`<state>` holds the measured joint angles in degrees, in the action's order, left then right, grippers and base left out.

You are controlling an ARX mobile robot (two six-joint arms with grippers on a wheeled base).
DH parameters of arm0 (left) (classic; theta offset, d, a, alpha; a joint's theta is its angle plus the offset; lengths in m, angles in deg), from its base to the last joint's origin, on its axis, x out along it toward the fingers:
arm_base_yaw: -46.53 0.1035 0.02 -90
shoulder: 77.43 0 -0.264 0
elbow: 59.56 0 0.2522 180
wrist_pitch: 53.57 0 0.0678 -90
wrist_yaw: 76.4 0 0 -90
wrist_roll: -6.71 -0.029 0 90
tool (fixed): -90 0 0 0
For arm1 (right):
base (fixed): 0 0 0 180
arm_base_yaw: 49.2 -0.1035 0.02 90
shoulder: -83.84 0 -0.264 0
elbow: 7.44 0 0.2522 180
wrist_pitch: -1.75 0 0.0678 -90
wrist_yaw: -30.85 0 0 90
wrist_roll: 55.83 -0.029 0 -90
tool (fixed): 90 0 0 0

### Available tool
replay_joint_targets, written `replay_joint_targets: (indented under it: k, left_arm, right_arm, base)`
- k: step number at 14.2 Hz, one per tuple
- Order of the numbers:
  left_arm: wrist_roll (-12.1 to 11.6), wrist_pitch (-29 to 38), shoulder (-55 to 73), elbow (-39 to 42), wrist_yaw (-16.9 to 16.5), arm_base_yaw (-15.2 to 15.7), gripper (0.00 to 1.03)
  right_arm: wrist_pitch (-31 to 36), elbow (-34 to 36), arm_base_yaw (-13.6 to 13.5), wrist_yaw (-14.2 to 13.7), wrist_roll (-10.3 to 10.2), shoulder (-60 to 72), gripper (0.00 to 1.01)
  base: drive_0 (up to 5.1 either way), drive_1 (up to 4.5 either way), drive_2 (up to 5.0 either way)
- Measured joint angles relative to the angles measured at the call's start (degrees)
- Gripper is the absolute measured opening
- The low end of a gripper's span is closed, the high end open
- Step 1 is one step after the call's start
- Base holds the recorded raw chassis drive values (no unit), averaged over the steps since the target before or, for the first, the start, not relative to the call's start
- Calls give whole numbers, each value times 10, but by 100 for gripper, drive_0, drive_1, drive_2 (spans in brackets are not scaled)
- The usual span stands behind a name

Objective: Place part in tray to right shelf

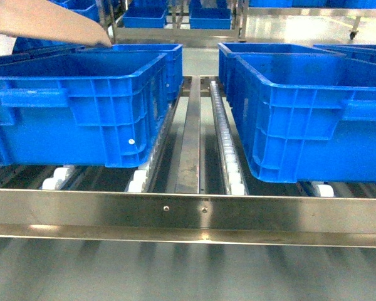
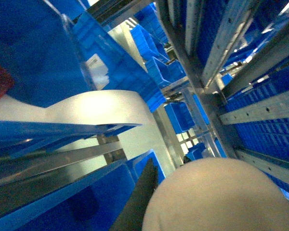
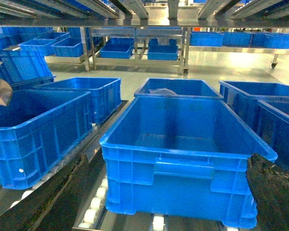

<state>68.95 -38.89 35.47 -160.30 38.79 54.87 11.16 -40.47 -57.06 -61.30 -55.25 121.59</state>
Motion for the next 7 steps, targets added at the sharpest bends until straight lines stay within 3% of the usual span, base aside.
replay_joint_targets:
  k: [7]
  left_arm:
    - [-28, -23, 2, -30, 16, -7, 12]
  right_arm:
    - [0, 0, 0, 0, 0, 0, 98]
  base:
    - [0, 0, 0]
